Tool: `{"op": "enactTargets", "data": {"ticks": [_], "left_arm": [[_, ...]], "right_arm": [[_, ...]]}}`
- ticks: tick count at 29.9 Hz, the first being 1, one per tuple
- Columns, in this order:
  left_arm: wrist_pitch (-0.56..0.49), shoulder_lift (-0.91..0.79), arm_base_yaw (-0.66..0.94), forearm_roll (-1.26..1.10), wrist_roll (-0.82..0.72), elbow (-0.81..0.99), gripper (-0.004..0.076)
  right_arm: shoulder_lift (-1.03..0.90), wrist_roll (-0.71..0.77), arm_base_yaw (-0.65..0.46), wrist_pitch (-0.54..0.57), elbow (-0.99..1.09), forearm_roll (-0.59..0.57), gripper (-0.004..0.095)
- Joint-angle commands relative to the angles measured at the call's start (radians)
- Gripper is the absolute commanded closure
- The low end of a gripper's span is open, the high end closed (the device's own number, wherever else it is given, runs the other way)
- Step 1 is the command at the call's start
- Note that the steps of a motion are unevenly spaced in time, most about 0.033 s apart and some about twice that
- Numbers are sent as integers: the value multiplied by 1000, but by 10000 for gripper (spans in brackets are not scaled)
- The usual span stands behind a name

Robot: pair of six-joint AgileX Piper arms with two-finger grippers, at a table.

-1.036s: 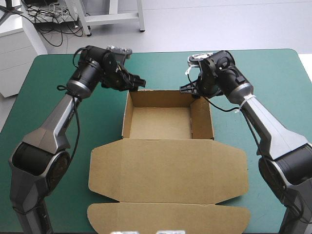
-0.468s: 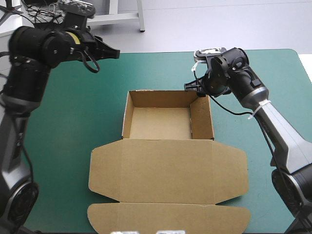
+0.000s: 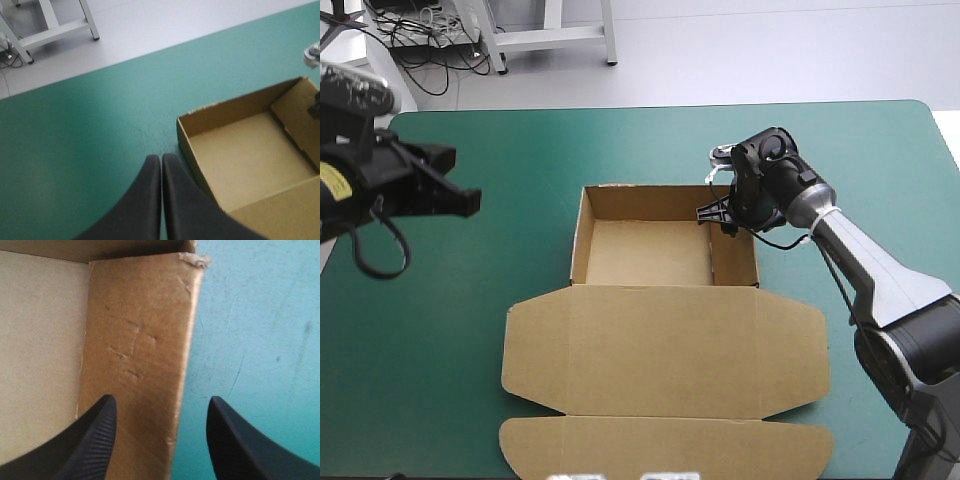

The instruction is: Fold the box

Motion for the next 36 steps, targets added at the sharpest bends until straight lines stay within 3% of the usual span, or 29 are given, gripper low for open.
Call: {"op": "enactTargets", "data": {"ticks": [1,5,8,10,14,20,29,36], "left_arm": [[26,-131,-3,13,-3,153,734],[-14,-268,-3,13,-5,357,734],[-47,-366,-3,13,-5,509,734],[-59,-420,-3,13,-5,596,734],[-66,-526,-3,11,-5,772,734],[-75,-664,-3,13,-5,994,734],[-139,-785,-3,5,-5,1181,734],[-241,-799,-3,7,-5,1258,734]], "right_arm": [[-17,2,-3,16,-22,-7,400],[23,2,-3,16,-22,56,403],[47,-7,-3,16,-22,103,464],[53,-8,-3,16,-22,130,555],[55,-29,-3,16,-22,149,933],[53,-54,-3,16,-22,132,919],[53,-61,-23,16,-22,60,922],[37,-117,-217,16,-22,199,923]]}}
